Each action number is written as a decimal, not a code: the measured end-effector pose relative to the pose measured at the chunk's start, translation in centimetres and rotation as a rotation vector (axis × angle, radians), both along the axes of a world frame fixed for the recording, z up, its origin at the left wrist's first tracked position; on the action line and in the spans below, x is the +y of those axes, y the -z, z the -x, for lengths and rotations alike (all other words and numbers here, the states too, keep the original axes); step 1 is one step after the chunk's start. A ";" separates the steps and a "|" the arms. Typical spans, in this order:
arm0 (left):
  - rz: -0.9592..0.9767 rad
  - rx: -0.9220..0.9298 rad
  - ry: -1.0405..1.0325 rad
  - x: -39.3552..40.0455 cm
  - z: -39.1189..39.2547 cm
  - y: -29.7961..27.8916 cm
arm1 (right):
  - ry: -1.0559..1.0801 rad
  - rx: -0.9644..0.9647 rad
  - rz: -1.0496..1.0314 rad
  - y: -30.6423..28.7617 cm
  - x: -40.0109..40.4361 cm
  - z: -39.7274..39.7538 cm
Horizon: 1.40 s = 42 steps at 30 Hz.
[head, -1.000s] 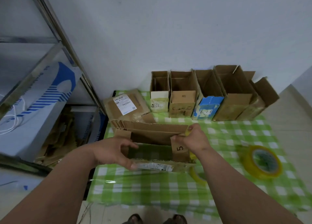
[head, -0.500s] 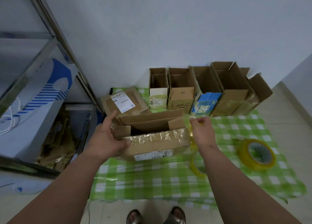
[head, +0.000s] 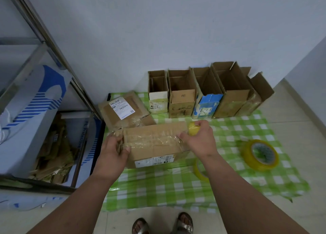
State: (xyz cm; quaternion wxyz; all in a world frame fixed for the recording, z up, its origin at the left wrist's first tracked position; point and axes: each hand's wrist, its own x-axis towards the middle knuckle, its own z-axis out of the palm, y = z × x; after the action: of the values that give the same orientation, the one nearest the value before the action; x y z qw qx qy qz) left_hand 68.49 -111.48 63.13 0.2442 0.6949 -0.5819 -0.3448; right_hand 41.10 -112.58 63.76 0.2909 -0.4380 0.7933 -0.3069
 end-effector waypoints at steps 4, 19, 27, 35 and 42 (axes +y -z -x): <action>-0.074 0.176 -0.063 -0.2 1.0 0.1 | -0.036 0.015 -0.032 0.4 0.3 0.5; 0.123 -0.472 -0.040 -0.7 0.7 -1.4 | 0.243 -0.090 0.179 -2.0 -1.0 1.6; -0.026 -0.221 0.029 -1.6 0.9 -2.3 | -0.050 -0.099 0.389 -7.8 -2.5 -1.6; -0.241 0.482 -0.207 -2.2 -0.4 -4.3 | -0.404 -0.335 0.218 -8.1 -2.6 -6.8; -0.305 0.837 -0.168 -2.3 0.0 -7.4 | -0.661 -0.317 0.104 -8.5 -2.9 -9.0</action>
State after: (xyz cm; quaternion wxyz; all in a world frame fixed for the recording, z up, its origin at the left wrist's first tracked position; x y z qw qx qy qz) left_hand 68.50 -113.83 70.57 0.3804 0.5686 -0.3175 -0.6567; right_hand 50.12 -115.48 72.27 0.4707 -0.6318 0.5375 -0.3005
